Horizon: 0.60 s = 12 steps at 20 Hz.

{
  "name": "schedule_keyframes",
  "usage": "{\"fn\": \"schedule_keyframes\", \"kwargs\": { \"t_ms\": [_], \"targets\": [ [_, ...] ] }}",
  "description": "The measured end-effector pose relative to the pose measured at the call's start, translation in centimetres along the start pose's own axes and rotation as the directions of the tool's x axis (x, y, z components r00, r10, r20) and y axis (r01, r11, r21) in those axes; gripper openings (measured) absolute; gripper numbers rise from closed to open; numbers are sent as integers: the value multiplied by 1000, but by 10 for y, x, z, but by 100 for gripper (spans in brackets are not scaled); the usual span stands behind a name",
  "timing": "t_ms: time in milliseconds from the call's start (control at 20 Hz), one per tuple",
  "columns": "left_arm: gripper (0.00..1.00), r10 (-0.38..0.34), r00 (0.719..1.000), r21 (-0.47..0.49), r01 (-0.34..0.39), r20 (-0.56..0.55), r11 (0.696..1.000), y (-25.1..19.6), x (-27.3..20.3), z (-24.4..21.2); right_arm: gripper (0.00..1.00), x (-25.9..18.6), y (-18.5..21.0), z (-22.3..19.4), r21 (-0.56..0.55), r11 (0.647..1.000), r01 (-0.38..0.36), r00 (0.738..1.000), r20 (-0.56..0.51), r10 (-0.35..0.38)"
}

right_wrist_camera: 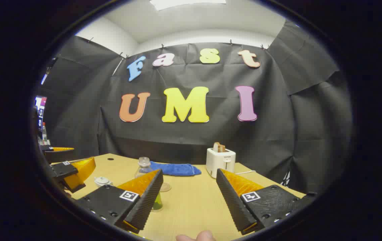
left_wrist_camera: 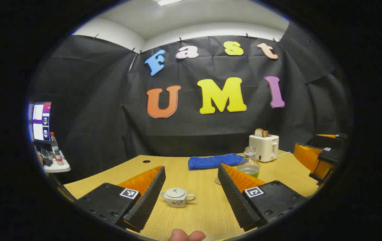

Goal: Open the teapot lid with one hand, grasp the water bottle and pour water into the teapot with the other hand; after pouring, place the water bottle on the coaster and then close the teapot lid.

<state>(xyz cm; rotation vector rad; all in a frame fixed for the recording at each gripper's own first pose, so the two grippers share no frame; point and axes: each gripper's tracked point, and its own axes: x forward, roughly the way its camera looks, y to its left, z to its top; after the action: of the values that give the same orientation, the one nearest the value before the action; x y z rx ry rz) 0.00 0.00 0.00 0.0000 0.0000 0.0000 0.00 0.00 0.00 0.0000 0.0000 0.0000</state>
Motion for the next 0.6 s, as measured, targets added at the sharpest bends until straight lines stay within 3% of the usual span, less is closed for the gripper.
{"fn": "schedule_keyframes", "kwargs": {
  "t_ms": [600],
  "targets": [
    [98,11,1000,-13,-12,-16,1000,5,1,-3,95,-1,10,5,-15,1000,-15,999,34,16]
  ]
}}
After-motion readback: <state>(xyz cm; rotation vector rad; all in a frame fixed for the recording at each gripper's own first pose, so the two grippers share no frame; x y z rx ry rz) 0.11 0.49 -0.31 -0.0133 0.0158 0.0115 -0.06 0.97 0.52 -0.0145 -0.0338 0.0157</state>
